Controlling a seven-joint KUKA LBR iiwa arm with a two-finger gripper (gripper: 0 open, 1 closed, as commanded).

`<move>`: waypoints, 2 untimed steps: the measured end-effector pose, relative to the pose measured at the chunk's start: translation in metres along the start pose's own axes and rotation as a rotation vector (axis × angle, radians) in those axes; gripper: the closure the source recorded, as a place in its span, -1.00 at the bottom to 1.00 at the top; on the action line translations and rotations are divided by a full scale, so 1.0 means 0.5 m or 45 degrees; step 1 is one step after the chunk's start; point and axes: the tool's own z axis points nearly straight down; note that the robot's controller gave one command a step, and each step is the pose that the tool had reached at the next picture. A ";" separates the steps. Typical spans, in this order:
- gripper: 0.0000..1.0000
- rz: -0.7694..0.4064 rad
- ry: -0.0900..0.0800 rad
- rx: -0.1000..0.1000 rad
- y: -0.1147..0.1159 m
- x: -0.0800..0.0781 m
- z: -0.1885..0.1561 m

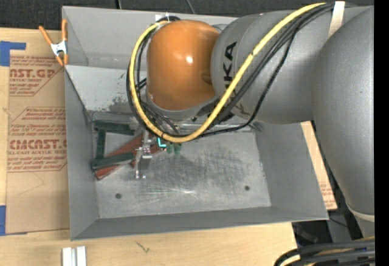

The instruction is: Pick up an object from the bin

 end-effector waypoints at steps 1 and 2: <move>1.00 0.004 -0.010 -0.002 -0.003 -0.004 -0.009; 1.00 0.003 -0.010 -0.002 -0.003 -0.004 -0.009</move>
Offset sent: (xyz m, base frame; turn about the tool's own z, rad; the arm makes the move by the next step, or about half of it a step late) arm 0.0000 0.0000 0.0000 0.0000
